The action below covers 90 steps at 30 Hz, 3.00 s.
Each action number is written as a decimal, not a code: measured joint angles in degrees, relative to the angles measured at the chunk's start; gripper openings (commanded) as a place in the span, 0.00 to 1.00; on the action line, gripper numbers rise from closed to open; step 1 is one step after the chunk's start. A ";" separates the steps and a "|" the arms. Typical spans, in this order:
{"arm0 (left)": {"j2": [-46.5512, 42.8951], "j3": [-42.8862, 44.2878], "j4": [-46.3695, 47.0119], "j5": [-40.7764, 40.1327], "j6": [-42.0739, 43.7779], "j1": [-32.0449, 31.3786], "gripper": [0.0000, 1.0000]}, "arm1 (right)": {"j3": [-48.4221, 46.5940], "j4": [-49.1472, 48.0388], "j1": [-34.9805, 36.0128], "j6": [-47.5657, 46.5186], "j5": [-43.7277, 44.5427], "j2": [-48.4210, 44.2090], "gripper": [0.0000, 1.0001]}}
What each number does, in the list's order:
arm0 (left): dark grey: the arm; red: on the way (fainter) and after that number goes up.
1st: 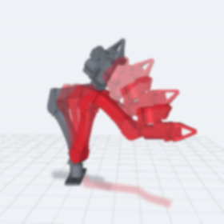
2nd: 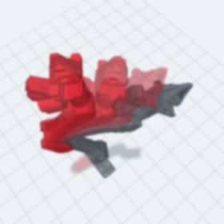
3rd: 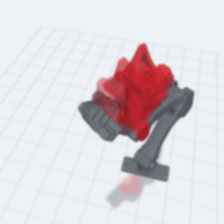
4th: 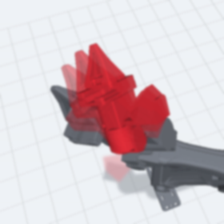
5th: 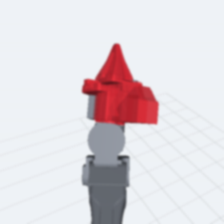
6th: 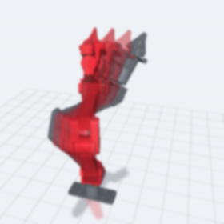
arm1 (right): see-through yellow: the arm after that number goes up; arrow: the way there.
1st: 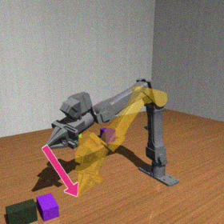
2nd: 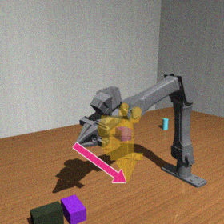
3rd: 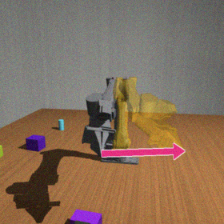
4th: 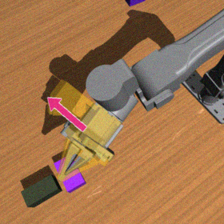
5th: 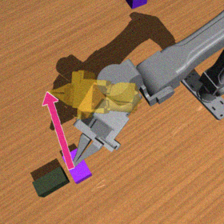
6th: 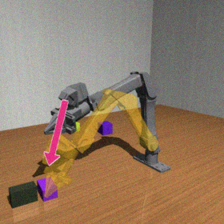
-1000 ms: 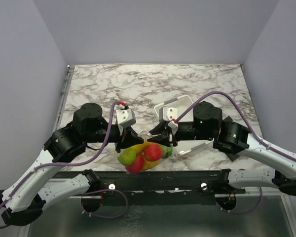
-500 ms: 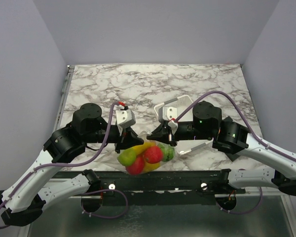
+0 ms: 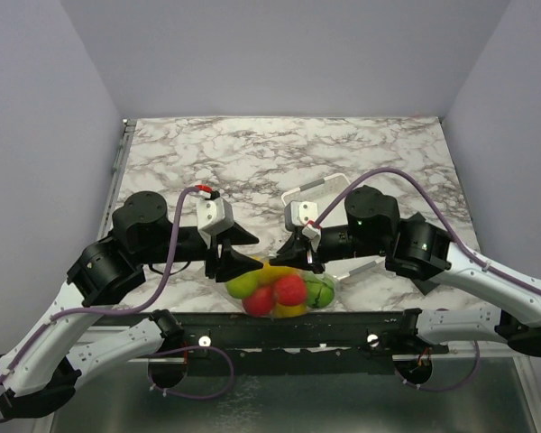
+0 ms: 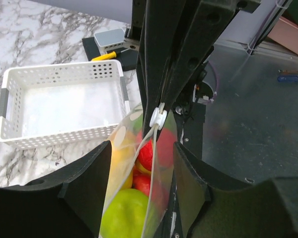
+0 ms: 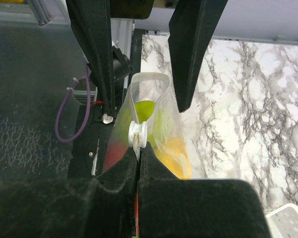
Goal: Place the food in the zip-top bag and seal the zipper
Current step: Zip the zipper food storage bag.
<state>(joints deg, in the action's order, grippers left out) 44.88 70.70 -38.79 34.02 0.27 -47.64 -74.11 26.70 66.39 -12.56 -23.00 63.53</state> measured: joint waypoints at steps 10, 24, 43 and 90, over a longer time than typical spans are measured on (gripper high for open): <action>-0.48 0.02 5.75 1.68 -1.14 0.00 0.52 | -2.69 2.49 0.00 2.05 -2.21 2.05 0.01; -0.15 -2.05 8.52 7.56 -2.80 0.00 0.42 | -3.65 3.08 0.00 3.87 -2.34 3.45 0.01; 0.68 -3.10 8.72 8.20 -3.15 0.00 0.00 | -3.65 3.06 0.00 4.81 -2.34 3.43 0.01; -4.24 -7.85 8.13 0.55 -3.30 0.07 0.00 | -2.64 0.15 0.72 2.16 19.26 -4.63 0.01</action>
<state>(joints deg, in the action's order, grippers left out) 40.64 62.85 -30.65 34.57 -3.03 -47.57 -76.75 26.85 67.11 -10.39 -3.75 58.89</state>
